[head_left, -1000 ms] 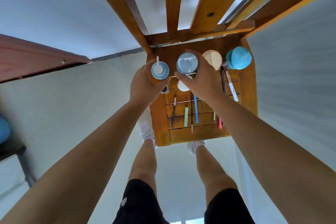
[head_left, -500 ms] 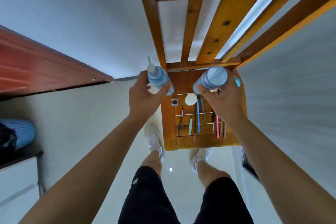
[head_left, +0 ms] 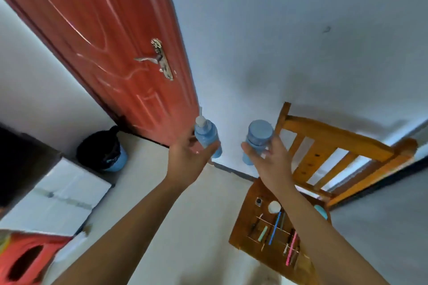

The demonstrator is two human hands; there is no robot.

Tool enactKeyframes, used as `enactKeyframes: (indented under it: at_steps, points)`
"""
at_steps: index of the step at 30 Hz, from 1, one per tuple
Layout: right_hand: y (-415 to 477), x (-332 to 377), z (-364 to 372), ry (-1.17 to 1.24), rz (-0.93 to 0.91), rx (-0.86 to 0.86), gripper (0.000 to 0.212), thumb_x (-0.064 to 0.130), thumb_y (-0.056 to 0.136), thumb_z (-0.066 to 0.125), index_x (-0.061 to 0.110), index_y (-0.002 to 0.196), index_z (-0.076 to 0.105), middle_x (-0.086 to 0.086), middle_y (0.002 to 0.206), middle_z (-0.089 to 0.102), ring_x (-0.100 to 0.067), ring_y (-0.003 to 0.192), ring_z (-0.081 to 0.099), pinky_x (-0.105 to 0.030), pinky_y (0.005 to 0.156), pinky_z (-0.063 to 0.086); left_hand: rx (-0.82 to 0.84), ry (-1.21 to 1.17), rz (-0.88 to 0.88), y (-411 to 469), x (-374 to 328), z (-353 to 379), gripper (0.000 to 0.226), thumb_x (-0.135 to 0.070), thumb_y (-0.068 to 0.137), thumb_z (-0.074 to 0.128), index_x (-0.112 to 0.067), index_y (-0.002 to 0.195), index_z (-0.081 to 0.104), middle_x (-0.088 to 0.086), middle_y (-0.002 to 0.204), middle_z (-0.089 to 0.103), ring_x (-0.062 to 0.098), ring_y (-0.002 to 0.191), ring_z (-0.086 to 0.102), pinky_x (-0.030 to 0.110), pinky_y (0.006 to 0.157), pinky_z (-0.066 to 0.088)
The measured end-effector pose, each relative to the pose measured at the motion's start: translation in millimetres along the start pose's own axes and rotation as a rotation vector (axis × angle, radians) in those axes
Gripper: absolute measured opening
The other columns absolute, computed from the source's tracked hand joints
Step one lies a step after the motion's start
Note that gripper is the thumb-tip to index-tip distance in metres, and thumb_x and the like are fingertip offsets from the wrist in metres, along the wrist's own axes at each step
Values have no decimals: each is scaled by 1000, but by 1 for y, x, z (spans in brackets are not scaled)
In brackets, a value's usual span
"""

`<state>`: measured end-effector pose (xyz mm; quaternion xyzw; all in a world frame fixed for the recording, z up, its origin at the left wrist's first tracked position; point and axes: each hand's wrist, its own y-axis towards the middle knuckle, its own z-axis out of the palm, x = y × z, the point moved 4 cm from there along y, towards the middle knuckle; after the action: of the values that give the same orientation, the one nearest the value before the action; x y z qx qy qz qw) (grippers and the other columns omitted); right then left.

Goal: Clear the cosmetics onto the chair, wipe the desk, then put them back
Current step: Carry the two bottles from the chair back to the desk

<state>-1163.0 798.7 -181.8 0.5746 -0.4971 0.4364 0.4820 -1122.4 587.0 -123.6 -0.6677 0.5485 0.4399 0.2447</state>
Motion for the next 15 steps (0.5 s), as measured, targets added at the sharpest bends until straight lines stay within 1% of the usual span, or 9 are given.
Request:
enactKeyframes:
  at_steps: [3,5,7,8,10,11,12,14,15]
  points:
    - [-10,53,56,-3,-96,85,64,72,71,71,68,128,39,54,119,47,22,111,52,-4,82,46,-118,-1,-14,-19,0,-74,44,-31,79,82,-24,118,64,-10,103,72,12,94,68,41,90,55]
    - [-26,84,99,12,-161,119,60,73,71,73,72,121,39,51,118,50,17,111,55,-5,80,48,-180,-3,10,-37,8,-127,45,-30,80,81,-26,121,64,-13,103,71,10,94,67,40,89,55]
    - [-48,111,150,52,-199,140,57,67,72,78,64,119,47,40,118,59,7,109,61,-16,83,52,-247,-23,23,-62,23,-187,45,-30,80,81,-27,121,64,-15,102,71,7,94,68,35,88,56]
    - [-61,124,179,68,-215,156,54,62,73,80,59,119,51,34,117,63,3,107,63,-21,84,53,-290,-27,32,-78,32,-221,42,-31,80,81,-31,119,63,-18,100,71,4,93,68,29,86,56]
    - [-91,150,241,107,-272,213,47,46,79,83,45,118,58,22,111,69,-2,102,67,-22,81,52,-387,24,72,-114,50,-292,41,-37,79,80,-40,116,61,-27,100,67,-2,93,65,13,78,51]
    - [-106,161,274,135,-287,260,44,38,81,84,39,118,61,17,109,71,-5,99,68,-21,80,52,-422,57,73,-134,61,-327,45,-41,78,80,-41,118,60,-30,102,66,-3,95,64,11,78,50]
    - [-123,172,307,156,-295,313,42,33,82,84,35,117,62,13,107,71,-8,97,69,-21,80,52,-453,80,52,-153,73,-361,49,-44,77,79,-41,122,59,-31,103,65,-2,97,64,14,79,51]
    - [-158,193,369,193,-300,421,43,32,82,83,31,120,63,9,108,72,-11,99,69,-22,82,53,-528,122,-13,-192,95,-427,57,-51,74,79,-44,126,56,-29,104,66,1,99,65,27,83,56]
    - [-174,201,398,215,-297,477,45,32,83,83,29,122,62,8,111,72,-13,102,69,-25,85,53,-570,150,-45,-210,106,-456,60,-55,72,77,-45,127,54,-28,102,67,1,98,65,29,83,57]
